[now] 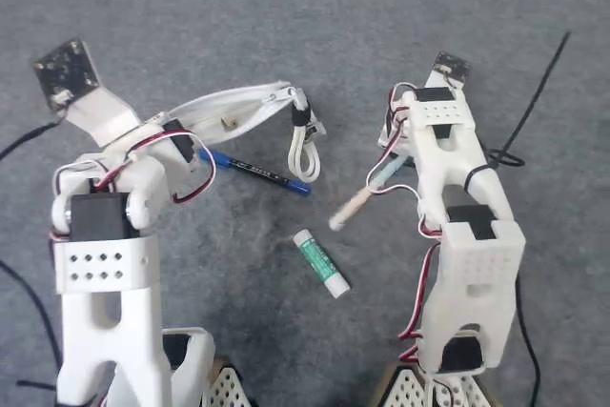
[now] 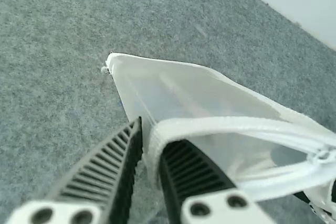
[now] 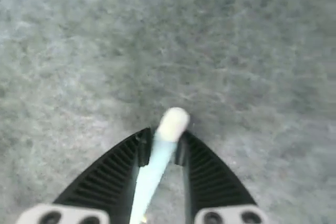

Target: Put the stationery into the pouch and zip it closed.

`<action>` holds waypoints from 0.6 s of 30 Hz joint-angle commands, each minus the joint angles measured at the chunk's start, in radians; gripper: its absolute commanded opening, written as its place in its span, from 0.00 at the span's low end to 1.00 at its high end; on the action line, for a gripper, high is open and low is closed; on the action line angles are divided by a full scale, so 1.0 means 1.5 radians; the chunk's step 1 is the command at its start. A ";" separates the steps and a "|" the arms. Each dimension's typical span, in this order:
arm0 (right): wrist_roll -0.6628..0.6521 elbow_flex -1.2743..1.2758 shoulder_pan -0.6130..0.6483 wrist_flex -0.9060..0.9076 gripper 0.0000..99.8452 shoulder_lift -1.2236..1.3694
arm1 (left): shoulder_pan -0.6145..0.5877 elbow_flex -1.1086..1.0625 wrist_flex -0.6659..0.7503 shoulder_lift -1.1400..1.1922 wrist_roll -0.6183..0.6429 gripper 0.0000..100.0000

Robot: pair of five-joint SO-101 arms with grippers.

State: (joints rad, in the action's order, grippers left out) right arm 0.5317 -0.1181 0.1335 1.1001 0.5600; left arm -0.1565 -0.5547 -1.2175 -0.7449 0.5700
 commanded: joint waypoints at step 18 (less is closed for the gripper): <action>0.004 -0.030 0.042 0.103 0.01 -0.170 | -0.003 0.006 0.016 0.004 -0.006 0.01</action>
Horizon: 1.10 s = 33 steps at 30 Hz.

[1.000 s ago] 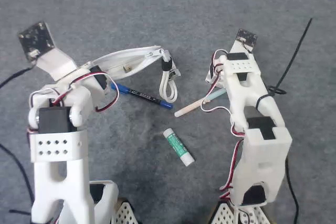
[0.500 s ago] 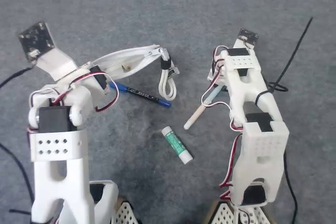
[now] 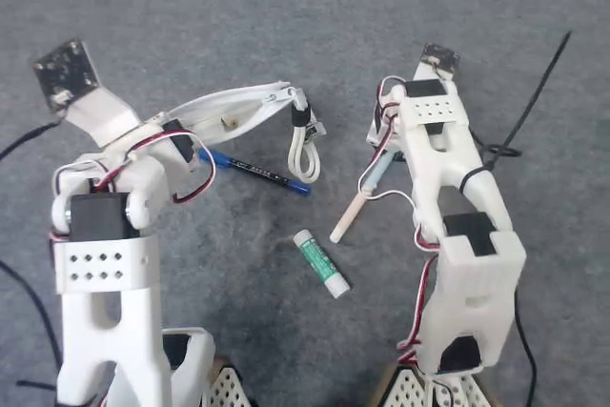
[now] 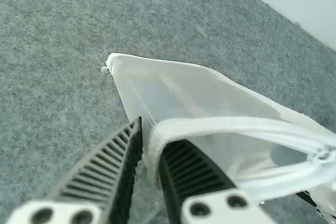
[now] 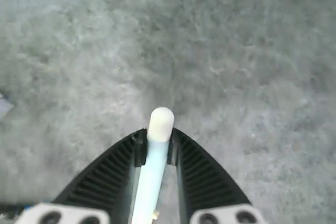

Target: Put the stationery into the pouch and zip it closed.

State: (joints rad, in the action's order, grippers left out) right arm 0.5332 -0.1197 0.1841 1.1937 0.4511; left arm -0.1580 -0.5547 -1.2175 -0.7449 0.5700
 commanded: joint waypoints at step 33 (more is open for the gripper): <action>0.002 -0.029 0.032 0.311 0.01 -0.384 | -0.002 0.005 0.016 0.005 -0.005 0.01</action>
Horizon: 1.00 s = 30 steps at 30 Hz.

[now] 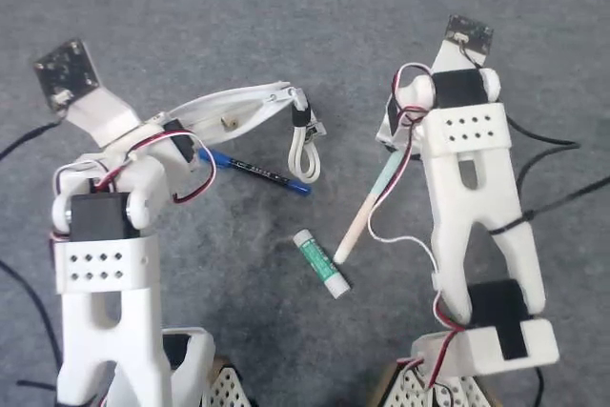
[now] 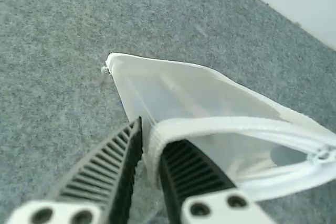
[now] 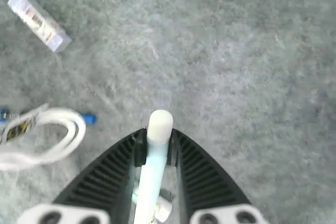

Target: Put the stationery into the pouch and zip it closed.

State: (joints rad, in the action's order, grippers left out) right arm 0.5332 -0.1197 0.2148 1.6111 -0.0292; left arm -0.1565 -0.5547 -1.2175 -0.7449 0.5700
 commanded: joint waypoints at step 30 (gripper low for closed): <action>0.004 0.152 0.128 0.027 0.01 -0.389 | -0.003 0.005 0.014 0.005 -0.004 0.01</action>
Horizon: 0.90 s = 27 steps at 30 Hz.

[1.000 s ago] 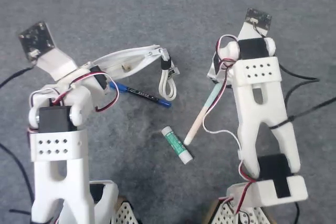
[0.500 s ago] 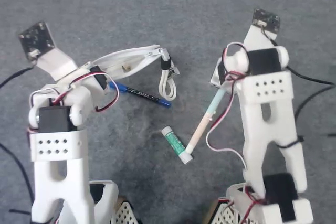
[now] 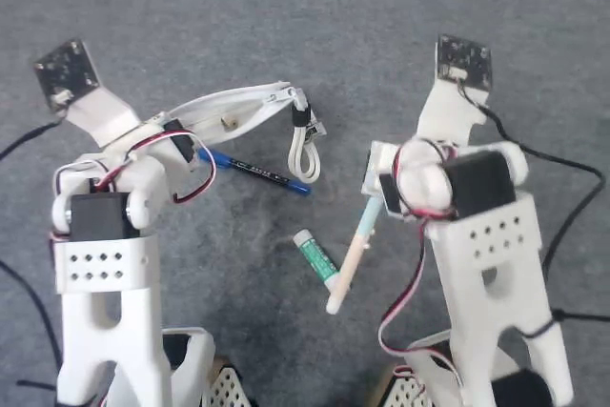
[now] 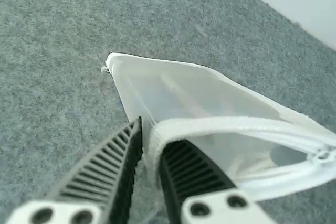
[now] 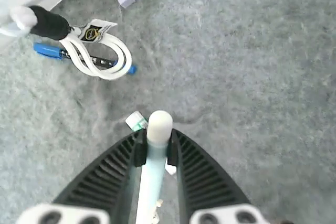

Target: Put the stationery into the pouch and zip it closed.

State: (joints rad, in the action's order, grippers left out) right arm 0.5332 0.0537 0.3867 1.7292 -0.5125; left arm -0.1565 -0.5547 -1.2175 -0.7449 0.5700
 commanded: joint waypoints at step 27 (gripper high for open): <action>0.078 0.431 0.112 -0.421 0.01 -0.458 | -0.003 0.005 0.014 0.005 -0.004 0.01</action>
State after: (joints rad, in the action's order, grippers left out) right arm 0.5838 0.6659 0.5247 1.1722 -1.1032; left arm -0.1565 -0.5547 -1.2175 -0.7449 0.5700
